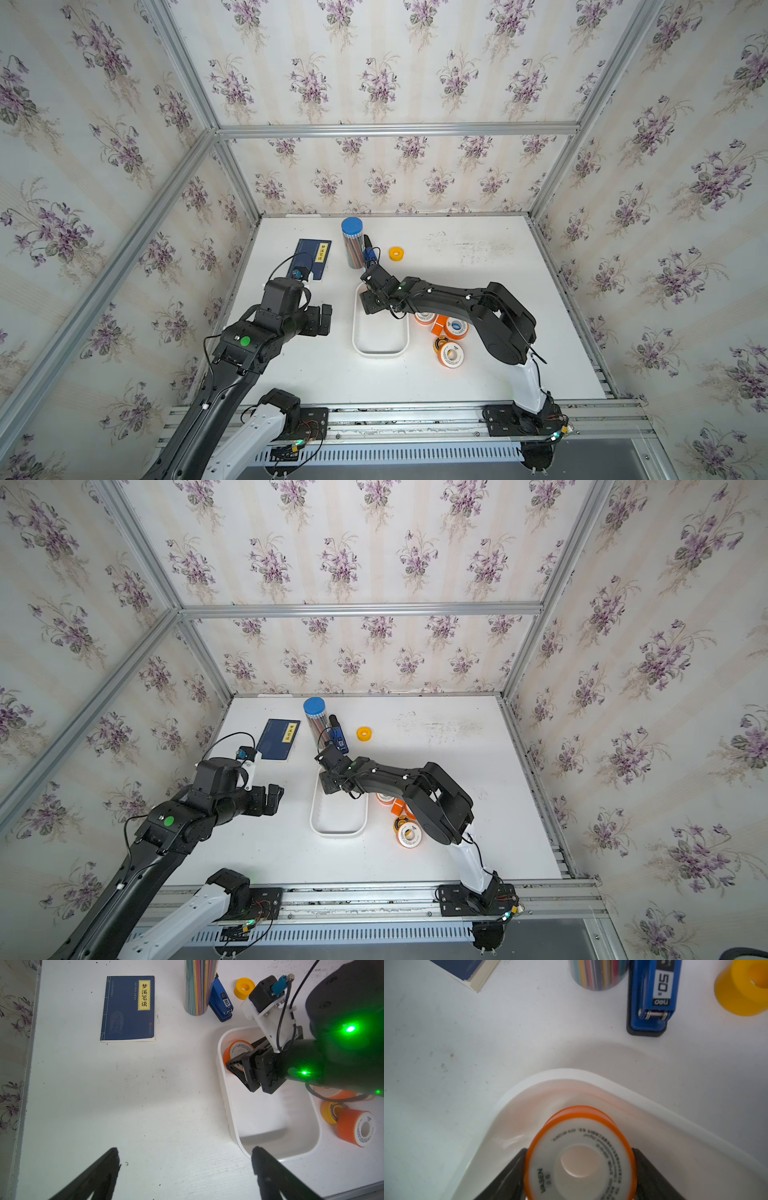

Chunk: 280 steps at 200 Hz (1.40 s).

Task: Put the sealing tape into the storage box
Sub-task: Place the sealing tape in the storage box, then pick up the sealing tape at the center of the board.

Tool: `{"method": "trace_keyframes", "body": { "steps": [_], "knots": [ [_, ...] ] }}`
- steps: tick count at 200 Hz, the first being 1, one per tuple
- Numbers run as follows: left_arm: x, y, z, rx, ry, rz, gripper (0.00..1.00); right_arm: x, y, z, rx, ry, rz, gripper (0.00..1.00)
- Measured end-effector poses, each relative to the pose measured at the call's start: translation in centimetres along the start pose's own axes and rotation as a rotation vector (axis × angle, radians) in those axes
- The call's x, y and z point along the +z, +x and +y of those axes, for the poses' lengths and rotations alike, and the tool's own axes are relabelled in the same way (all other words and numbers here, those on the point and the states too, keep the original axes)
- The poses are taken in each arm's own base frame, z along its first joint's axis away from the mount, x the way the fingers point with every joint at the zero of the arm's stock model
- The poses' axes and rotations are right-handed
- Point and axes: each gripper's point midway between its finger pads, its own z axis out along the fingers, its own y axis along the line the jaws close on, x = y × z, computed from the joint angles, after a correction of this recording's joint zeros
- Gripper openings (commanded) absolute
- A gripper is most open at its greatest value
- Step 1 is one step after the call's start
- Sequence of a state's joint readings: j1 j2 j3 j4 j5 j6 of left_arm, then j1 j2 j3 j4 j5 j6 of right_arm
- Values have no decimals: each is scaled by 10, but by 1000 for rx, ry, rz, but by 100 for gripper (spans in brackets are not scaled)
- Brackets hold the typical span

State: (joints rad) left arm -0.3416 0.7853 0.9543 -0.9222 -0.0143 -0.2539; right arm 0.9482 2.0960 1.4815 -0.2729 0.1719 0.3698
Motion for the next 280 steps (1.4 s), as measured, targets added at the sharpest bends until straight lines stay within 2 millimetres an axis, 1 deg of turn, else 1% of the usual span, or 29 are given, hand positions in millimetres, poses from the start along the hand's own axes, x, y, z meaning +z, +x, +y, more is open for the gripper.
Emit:
{"method": "trace_keyframes", "body": {
  "steps": [46,78,133,155,171,186,208,228,242,263,280],
  "knots": [
    [0,0,-1,0,3,1,100,10,2,0,-1,6,8,68],
    [0,0,-2,3,10,2,100,15,3,1,-2,8,12,74],
    [0,0,-2,3,10,2,100,16,3,2,-1,5,12,84],
    [0,0,-2,3,10,2,100,16,3,2,2,4,13,85],
    [0,0,-2,3,10,3,100,12,0,4,3,-4,6,85],
    [0,0,-2,3,9,2,100,2,-7,6,6,-14,-15,85],
    [-1,0,-1,3,7,-2,100,-20,-15,8,8,-29,-50,85],
    [-1,0,-1,2,7,-5,100,-52,-25,4,17,-38,-105,84],
    [-1,0,-1,2,7,-4,100,-80,-34,-2,22,-39,-168,84],
    [-1,0,0,2,0,-7,100,-121,-37,-21,38,-12,-264,85],
    [-4,-2,4,-3,-19,-20,100,-149,-30,-48,47,35,-335,84]
  ]
}}
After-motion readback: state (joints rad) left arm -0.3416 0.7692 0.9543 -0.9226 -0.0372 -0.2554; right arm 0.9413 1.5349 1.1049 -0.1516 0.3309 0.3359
